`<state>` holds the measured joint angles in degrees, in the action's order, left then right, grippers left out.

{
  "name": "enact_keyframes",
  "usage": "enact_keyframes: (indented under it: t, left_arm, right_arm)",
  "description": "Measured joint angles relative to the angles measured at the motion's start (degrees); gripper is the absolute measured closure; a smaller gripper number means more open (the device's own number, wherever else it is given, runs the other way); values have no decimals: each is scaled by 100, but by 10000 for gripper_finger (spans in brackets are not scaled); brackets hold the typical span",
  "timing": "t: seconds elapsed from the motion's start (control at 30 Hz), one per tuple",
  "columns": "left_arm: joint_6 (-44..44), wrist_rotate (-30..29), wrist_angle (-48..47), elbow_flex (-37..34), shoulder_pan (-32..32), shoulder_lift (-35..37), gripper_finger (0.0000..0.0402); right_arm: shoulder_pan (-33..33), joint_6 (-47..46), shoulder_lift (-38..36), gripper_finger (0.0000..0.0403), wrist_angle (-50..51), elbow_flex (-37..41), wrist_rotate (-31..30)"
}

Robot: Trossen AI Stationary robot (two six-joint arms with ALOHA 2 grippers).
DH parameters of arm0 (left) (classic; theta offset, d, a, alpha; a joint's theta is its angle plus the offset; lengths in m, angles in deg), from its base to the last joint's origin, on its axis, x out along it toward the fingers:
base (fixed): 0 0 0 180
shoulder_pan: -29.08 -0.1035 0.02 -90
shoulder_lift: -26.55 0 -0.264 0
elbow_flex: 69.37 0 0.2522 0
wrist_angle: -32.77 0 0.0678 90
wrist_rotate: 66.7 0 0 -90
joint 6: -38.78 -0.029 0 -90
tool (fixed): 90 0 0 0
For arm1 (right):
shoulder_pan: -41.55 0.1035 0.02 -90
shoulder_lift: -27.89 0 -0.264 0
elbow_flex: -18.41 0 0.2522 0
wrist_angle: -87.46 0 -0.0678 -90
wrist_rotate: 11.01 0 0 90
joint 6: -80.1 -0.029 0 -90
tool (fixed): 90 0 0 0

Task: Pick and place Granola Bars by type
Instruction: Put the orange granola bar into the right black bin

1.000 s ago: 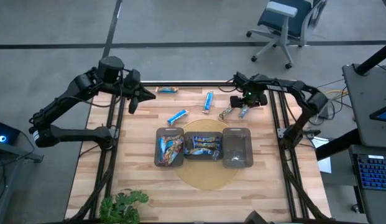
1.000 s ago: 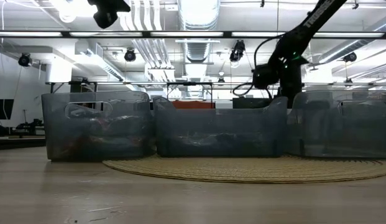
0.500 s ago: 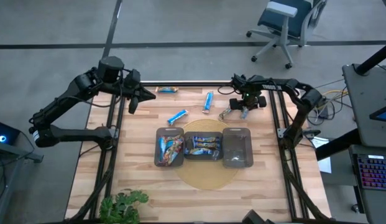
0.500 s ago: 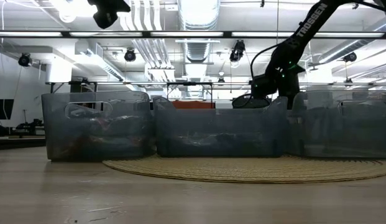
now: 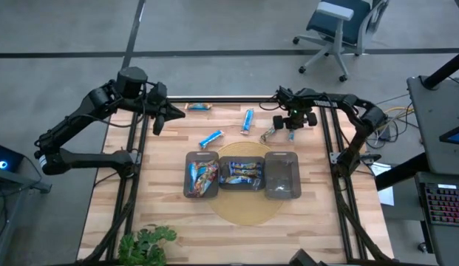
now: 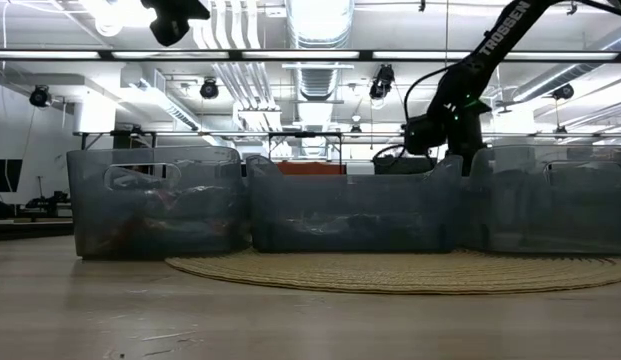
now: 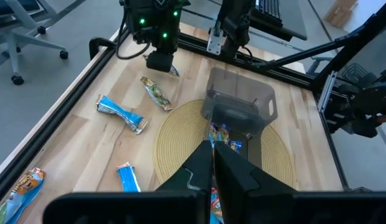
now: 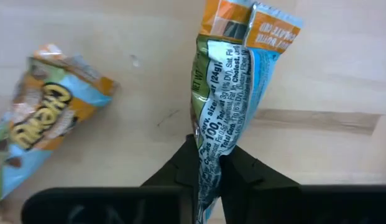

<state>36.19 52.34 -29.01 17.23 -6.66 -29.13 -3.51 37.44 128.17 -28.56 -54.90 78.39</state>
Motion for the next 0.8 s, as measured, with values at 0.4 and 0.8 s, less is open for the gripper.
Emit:
enact_keyframes:
  t: [0.4,0.8]
  left_arm:
    - [5,0,0,0,0,0,402]
    - [-31,0,0,0,-1,0,402]
  right_arm:
    - [4,183,-1247,378,69,-9,128]
    - [258,348,-3127,378,385,-223,411]
